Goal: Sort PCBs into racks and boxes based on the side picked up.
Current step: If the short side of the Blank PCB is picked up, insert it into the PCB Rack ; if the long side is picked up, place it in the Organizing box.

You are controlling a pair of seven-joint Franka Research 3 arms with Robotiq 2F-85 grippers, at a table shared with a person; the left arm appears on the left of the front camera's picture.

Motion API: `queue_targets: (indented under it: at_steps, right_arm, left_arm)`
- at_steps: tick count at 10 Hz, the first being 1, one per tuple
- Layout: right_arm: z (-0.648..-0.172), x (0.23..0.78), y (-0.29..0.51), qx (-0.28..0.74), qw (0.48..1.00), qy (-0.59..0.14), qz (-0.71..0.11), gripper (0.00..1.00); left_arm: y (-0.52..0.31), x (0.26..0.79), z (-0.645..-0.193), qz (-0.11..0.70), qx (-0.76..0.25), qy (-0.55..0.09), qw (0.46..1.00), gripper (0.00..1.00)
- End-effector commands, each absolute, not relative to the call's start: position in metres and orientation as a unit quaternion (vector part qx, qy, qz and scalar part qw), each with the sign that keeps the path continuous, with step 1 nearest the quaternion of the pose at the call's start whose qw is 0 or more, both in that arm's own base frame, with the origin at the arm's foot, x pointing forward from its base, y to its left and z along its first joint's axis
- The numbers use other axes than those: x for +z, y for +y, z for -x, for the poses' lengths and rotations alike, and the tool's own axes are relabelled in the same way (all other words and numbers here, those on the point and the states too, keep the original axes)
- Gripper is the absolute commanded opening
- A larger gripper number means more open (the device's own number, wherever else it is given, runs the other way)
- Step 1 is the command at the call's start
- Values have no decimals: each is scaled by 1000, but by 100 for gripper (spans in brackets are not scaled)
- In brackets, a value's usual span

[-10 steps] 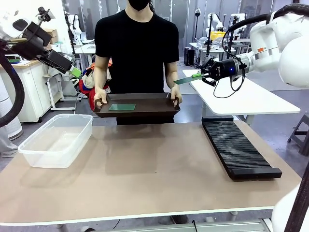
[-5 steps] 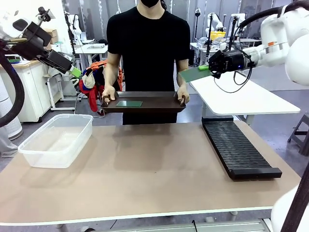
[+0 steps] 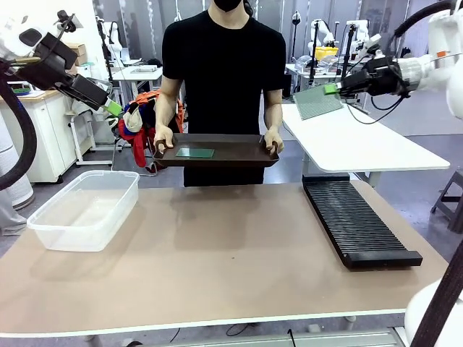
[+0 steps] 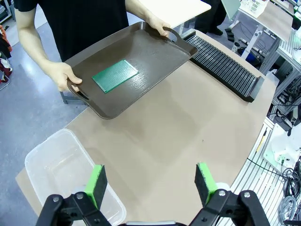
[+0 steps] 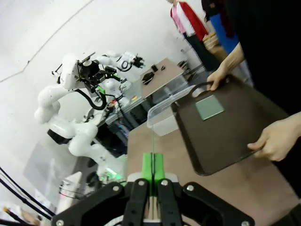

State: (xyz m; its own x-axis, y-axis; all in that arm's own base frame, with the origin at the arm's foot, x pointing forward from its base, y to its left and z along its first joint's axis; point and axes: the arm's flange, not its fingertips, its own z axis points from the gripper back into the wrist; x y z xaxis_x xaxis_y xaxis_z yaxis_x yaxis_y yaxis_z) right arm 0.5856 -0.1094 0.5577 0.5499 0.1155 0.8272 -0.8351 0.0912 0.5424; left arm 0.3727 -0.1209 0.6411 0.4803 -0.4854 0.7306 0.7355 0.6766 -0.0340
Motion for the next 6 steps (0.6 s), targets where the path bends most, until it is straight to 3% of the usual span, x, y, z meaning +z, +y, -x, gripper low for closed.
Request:
queue_targets:
  at_steps: [1, 6]
  right_arm:
    - [-562, 554, -137, 359, 649, -374, -557, 2]
    - [-577, 559, -129, 362, 664, -343, -558, 2]
  left_arm:
    - [-119, 639, -372, 179, -363, -355, 842, 100]
    - [-119, 639, -372, 179, -363, -355, 842, 100]
